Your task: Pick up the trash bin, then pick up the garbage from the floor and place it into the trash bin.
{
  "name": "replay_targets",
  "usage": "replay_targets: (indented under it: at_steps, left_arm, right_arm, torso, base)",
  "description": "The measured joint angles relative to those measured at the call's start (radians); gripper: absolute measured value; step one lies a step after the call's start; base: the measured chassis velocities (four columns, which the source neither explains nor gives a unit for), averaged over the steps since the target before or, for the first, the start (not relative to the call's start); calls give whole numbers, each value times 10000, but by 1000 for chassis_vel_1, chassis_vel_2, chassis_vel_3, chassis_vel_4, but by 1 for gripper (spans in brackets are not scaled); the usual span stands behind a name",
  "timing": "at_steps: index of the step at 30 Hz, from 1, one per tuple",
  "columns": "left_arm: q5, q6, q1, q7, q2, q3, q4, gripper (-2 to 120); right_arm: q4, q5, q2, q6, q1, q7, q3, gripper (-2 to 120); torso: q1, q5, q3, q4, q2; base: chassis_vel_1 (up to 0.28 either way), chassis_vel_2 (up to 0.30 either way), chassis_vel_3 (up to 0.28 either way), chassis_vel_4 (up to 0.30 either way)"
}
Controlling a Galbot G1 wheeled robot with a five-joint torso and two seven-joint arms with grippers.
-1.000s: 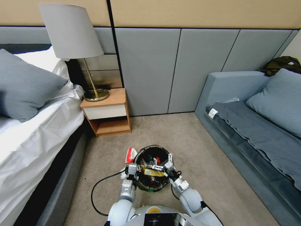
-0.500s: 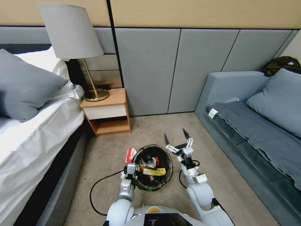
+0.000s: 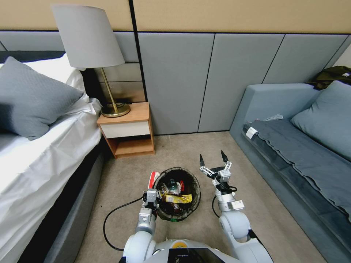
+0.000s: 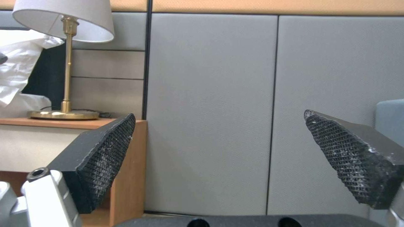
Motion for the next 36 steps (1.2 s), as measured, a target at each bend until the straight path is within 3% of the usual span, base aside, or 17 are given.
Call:
replay_targets:
  at_steps: [36]
  left_arm:
    - [-31,-3,53,-26,-9,-9,-105,1]
  right_arm:
    - [-414,-33,95,98,83,-183,-7,100]
  torso:
    - [0,0,0,0,-1]
  base:
    - [4,5,4,3]
